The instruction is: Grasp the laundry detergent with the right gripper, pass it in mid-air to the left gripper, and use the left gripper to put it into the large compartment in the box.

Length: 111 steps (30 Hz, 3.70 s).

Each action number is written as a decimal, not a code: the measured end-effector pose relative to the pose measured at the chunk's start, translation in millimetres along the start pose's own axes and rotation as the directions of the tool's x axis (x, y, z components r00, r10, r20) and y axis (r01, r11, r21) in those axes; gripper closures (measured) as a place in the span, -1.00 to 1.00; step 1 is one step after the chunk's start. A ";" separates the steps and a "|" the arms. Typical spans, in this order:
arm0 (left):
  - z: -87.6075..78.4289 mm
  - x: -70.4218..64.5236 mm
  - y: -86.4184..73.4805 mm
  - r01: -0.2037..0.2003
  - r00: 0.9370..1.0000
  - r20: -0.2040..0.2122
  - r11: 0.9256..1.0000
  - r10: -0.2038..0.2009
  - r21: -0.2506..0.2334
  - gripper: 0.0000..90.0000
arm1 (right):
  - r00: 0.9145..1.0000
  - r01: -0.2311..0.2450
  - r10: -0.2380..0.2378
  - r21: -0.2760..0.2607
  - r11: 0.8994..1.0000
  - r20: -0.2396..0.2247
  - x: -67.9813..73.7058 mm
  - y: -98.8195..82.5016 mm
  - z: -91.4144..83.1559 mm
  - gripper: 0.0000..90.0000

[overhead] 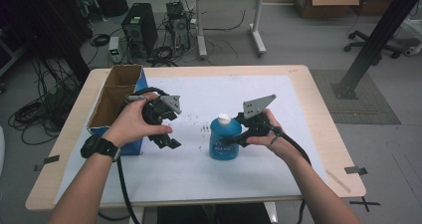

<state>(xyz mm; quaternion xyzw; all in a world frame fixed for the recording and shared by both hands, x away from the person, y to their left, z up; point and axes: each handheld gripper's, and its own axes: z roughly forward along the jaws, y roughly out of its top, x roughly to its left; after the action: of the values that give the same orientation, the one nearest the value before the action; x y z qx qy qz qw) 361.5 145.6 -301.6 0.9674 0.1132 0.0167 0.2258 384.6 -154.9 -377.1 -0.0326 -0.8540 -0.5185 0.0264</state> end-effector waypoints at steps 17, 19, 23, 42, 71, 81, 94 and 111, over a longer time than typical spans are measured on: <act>-22.4 -2.7 11.9 -0.015 1.000 -0.015 1.000 0.015 -0.012 -0.92 | 0.999 0.043 -0.041 0.041 0.998 -0.033 -0.3 47.5 -19.7 -0.03; -25.0 -3.0 13.1 -0.012 1.000 -0.015 1.000 0.012 -0.013 -0.92 | 0.998 0.047 -0.046 0.040 0.998 -0.037 -0.8 55.1 -23.0 -0.03; -32.9 -3.6 17.9 -0.015 1.000 -0.021 1.000 0.015 -0.016 -0.92 | 0.997 0.061 -0.059 0.042 0.997 -0.046 -1.3 72.9 -28.9 -0.03; -87.1 -14.6 62.7 -0.069 0.997 -0.050 0.995 0.066 -0.070 -0.93 | 0.991 0.112 -0.107 0.066 0.991 -0.082 3.5 107.9 -11.6 -0.03; -71.6 -22.4 109.3 -0.158 0.987 -0.033 0.987 0.158 -0.001 -0.85 | 0.984 0.139 -0.130 0.071 0.988 -0.123 11.2 121.3 9.5 -0.03; -66.3 -22.7 114.0 -0.170 0.985 -0.025 0.985 0.171 0.023 -0.67 | 0.984 0.138 -0.129 0.073 0.988 -0.124 11.3 120.9 10.2 -0.03; -64.4 -22.7 115.0 -0.172 0.985 -0.021 0.984 0.173 0.042 -0.49 | 0.984 0.139 -0.130 0.072 0.988 -0.120 11.5 120.3 10.3 -0.03; -63.3 -24.0 116.2 -0.171 0.985 -0.013 0.983 0.172 0.059 -0.39 | 0.985 0.136 -0.127 0.074 0.988 -0.115 11.7 119.3 9.7 -0.03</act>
<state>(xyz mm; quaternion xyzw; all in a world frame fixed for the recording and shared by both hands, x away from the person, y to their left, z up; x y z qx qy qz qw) 357.4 66.2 -193.1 0.9795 0.0319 0.0417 0.1943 382.7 -91.0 -275.3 0.0537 -0.8719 -0.4850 0.0402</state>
